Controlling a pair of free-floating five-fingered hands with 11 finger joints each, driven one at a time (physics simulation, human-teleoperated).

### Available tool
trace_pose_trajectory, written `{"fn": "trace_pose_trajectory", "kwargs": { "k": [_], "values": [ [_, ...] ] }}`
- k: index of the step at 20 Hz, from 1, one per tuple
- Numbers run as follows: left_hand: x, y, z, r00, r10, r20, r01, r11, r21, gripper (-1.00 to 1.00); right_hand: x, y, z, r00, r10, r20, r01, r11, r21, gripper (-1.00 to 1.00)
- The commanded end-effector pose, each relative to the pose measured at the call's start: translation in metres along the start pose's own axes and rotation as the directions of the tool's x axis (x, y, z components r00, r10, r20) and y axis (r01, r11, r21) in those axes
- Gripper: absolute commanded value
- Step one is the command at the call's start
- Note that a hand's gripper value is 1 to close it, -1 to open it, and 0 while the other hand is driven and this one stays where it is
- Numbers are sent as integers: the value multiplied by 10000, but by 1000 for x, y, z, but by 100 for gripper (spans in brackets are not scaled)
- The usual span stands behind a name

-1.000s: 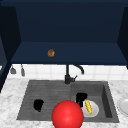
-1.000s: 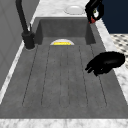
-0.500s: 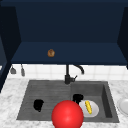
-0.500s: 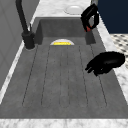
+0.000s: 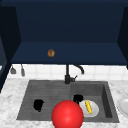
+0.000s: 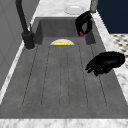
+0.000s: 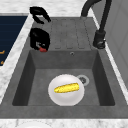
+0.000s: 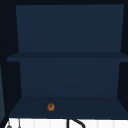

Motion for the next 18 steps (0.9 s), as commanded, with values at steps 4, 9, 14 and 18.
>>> {"fn": "trace_pose_trajectory", "kwargs": {
  "k": [4,9,14,18],
  "values": [
    [0,0,0,10000,0,0,0,10000,0,0,-11,19,-20,9949,987,-219,-1002,9915,-831,100],
    [0,0,0,10000,0,0,0,10000,0,0,-30,32,-26,9935,1131,-148,-1140,9800,-1634,100],
    [0,0,0,10000,0,0,0,10000,0,0,-41,47,-39,9907,1350,-187,-1361,9718,-1924,100],
    [0,0,0,10000,0,0,0,10000,0,0,-41,57,-58,9891,1331,-623,-1417,9762,-1639,100]
  ]
}}
